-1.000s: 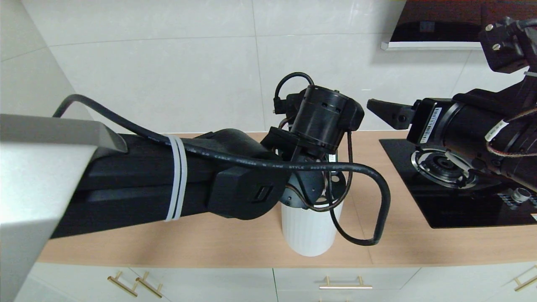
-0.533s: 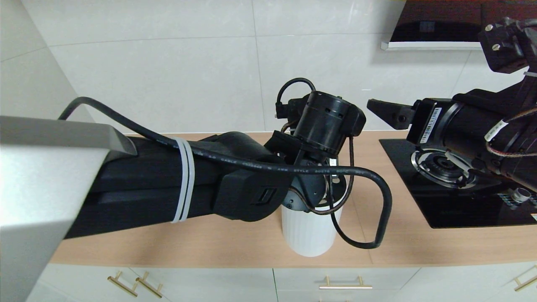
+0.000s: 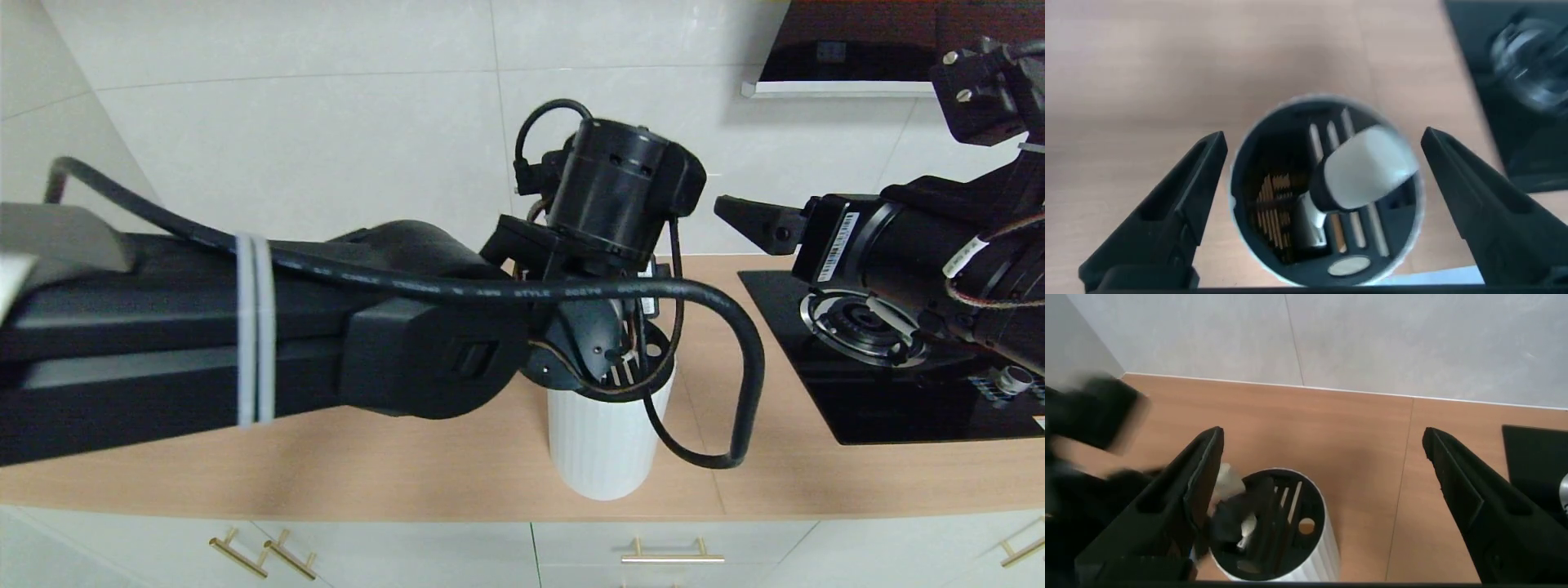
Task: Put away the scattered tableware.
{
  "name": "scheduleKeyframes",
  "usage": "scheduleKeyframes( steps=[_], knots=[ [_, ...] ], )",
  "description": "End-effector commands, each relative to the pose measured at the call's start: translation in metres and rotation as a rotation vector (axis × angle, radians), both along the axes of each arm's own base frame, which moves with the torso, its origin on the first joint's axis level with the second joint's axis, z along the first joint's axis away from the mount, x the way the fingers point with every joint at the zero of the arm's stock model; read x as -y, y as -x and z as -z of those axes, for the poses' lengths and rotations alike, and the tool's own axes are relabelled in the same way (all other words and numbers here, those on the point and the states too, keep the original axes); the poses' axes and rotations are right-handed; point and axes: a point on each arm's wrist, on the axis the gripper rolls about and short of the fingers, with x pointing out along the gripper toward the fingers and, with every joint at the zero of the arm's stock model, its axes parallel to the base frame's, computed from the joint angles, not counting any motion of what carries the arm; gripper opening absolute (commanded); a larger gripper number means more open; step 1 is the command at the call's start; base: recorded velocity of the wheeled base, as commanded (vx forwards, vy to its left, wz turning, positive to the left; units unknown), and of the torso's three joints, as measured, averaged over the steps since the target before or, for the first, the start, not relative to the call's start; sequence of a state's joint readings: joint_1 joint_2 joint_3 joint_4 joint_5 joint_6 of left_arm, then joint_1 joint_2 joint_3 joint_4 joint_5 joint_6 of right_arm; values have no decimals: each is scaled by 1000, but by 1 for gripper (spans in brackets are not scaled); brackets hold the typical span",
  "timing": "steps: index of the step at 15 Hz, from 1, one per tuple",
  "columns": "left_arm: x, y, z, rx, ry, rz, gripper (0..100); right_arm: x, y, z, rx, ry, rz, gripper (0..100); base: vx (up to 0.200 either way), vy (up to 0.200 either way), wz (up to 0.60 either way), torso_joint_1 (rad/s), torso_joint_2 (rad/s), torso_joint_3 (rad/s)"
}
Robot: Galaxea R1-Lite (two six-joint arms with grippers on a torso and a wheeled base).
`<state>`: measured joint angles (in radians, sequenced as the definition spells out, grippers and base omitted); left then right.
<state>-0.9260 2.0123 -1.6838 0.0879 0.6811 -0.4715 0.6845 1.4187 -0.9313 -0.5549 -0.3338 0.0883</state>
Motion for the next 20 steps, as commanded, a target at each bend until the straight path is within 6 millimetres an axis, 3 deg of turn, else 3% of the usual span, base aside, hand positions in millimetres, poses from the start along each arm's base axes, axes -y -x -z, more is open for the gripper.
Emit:
scheduleKeyframes(
  steps=[1,3,5,7,9,11,15,16,17,20],
  knots=[
    [-38,23,-54,76,118,-11,100,4,5,1,7,16,2,100,0,0,0,0,0,0],
    [-85,43,-84,117,184,-25,100,15,14,1,20,31,14,100,0,0,0,0,0,0],
    [-138,62,-102,142,227,-11,100,37,33,5,41,46,44,100,0,0,0,0,0,0],
    [-183,86,-106,170,224,-8,100,69,49,7,65,31,140,100,0,0,0,0,0,0],
    [-213,110,-101,183,230,-7,100,93,76,9,116,32,167,100,0,0,0,0,0,0],
    [-253,137,-81,179,235,-35,100,122,123,14,184,49,196,100,0,0,0,0,0,0],
    [-302,209,-39,261,213,-80,100,157,198,43,120,90,269,100,0,0,0,0,0,0],
    [-310,223,-29,291,181,-96,100,161,209,50,114,94,295,100,0,0,0,0,0,0],
    [-321,251,-8,352,126,-118,100,166,230,57,133,86,345,100,0,0,0,0,0,0],
    [-333,294,21,413,78,-217,100,167,258,69,202,78,458,100,0,0,0,0,0,0]
  ],
)
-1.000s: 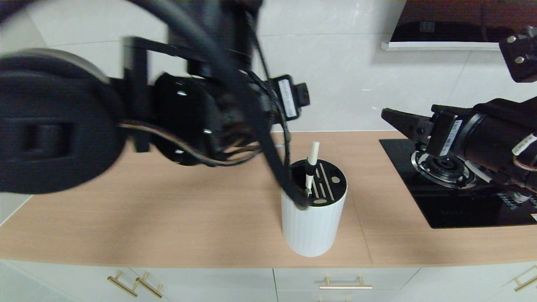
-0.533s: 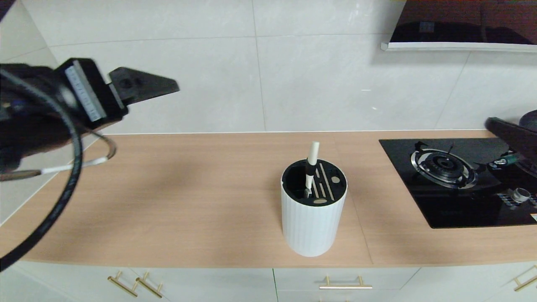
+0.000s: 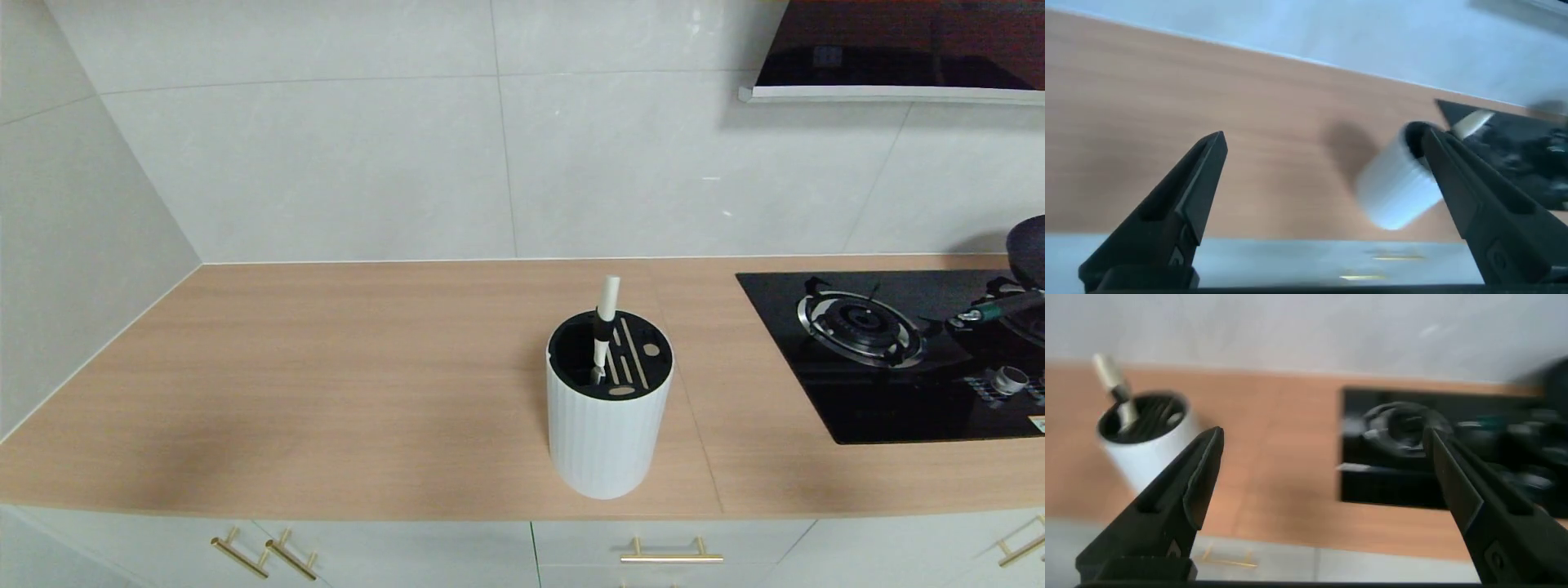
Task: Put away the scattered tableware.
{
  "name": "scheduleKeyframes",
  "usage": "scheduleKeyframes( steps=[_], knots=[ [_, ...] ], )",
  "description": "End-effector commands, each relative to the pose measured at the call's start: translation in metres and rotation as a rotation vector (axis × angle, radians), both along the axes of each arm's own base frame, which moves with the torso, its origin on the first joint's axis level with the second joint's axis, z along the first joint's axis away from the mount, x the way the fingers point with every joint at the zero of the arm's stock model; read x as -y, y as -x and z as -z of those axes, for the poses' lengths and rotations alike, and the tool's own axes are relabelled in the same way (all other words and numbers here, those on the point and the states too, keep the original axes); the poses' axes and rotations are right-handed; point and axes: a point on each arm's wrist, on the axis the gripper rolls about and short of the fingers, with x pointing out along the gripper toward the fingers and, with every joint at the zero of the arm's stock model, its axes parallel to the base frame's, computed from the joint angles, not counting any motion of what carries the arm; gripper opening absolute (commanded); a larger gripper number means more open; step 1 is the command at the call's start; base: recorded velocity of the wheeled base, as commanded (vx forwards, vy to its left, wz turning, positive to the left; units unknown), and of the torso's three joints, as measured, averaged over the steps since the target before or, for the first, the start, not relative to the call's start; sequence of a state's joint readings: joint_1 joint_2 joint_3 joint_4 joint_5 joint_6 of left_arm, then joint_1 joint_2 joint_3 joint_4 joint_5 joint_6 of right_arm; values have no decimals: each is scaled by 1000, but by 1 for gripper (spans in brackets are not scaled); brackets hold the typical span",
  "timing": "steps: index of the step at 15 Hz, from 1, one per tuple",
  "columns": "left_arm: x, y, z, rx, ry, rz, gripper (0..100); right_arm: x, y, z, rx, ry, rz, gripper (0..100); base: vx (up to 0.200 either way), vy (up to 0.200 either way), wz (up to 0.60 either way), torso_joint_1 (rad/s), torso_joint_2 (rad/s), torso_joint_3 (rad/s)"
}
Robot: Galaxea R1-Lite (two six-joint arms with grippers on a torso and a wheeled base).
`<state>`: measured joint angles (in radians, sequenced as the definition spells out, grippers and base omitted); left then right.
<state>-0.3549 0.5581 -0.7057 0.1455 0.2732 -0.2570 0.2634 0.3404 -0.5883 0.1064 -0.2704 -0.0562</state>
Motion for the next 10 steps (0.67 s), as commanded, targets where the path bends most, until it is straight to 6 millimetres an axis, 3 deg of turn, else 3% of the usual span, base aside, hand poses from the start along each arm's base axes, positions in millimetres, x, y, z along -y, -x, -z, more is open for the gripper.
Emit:
scheduleKeyframes(
  steps=[1,2,4,7,10],
  knots=[
    [-15,58,38,109,-13,-127,100,4,42,16,138,-3,106,100,0,0,0,0,0,0],
    [-15,69,50,121,-12,-163,100,3,51,24,151,15,145,100,0,0,0,0,0,0],
    [-13,84,65,153,-15,-219,100,1,50,24,142,11,193,100,0,0,0,0,0,0],
    [-6,88,75,164,13,-326,100,-8,62,43,176,22,274,100,0,0,0,0,0,0],
    [-3,76,110,88,-21,-373,100,-7,40,71,84,-34,293,100,0,0,0,0,0,0]
  ],
)
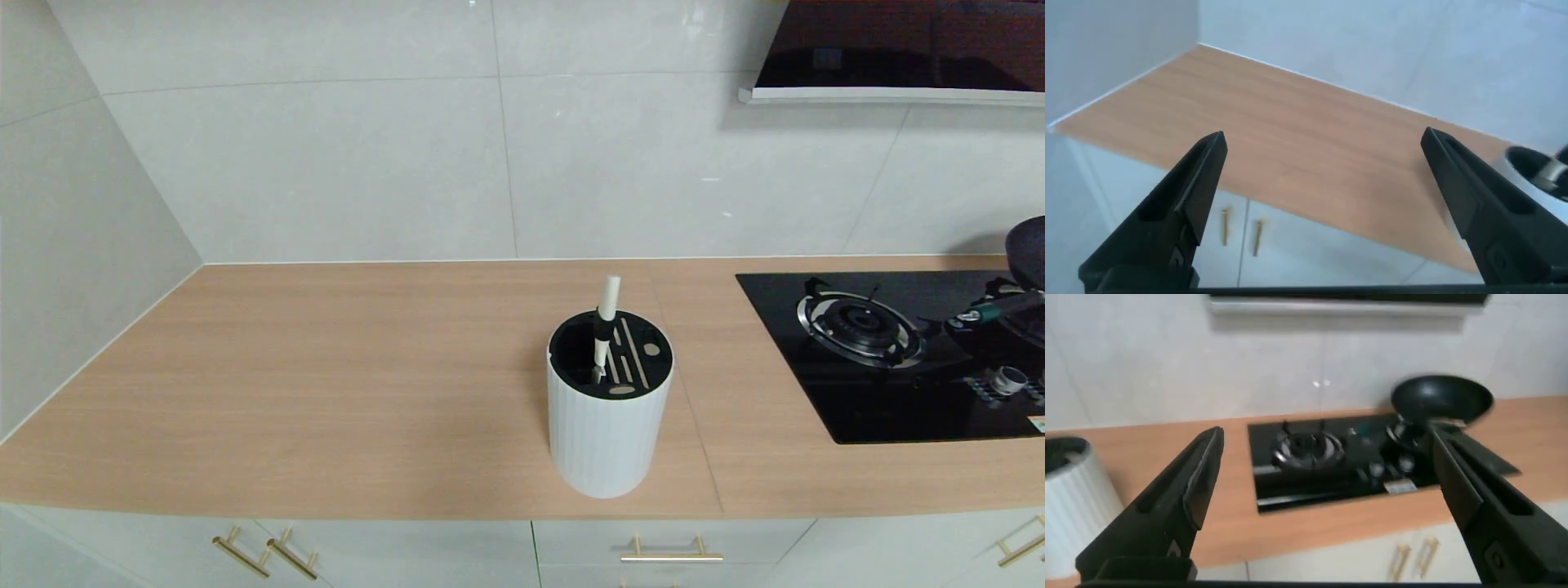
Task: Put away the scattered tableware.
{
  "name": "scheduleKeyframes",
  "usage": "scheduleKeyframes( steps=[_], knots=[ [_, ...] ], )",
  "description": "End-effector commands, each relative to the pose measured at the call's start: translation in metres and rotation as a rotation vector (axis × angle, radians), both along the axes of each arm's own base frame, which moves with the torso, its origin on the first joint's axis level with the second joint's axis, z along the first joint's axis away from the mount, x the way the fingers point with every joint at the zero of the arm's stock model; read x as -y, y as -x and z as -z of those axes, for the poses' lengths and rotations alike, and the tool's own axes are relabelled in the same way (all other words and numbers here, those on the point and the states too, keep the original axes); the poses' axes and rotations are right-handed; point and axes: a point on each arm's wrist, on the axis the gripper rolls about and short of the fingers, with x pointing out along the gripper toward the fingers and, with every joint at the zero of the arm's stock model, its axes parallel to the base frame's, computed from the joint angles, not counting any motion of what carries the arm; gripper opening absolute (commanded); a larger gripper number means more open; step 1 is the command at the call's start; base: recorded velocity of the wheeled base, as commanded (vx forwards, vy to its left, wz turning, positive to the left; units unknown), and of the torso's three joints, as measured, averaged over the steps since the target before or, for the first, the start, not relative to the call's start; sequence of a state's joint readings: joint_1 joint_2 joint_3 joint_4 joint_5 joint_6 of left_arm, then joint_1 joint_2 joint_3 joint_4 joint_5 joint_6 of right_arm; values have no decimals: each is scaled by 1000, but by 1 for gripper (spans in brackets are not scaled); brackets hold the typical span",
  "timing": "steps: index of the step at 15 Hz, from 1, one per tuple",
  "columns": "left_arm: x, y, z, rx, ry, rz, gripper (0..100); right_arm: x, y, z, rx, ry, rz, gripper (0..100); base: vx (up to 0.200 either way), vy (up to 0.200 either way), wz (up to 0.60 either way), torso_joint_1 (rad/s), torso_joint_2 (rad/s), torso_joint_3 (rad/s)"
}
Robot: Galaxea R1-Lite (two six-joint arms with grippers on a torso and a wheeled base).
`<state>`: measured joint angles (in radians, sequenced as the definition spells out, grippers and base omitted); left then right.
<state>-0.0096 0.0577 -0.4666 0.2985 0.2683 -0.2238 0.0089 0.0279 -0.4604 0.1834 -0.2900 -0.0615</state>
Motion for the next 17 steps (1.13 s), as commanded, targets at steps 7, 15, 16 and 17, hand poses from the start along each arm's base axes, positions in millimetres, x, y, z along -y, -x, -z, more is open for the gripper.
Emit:
scheduleKeyframes(
  steps=[7,15,16,17],
  knots=[
    [3,-45,88,-103,-154,85,100,-5,-52,97,-211,-46,-171,100,0,0,0,0,0,0],
    [7,-45,92,-149,-280,229,100,-7,-52,100,-245,-10,-293,100,0,0,0,0,0,0],
    [7,-45,92,-147,-279,229,100,-7,-52,100,-245,-10,-293,100,0,0,0,0,0,0],
    [7,-45,91,-144,-269,229,100,-7,-52,100,-245,-10,-293,100,0,0,0,0,0,0]
  ],
)
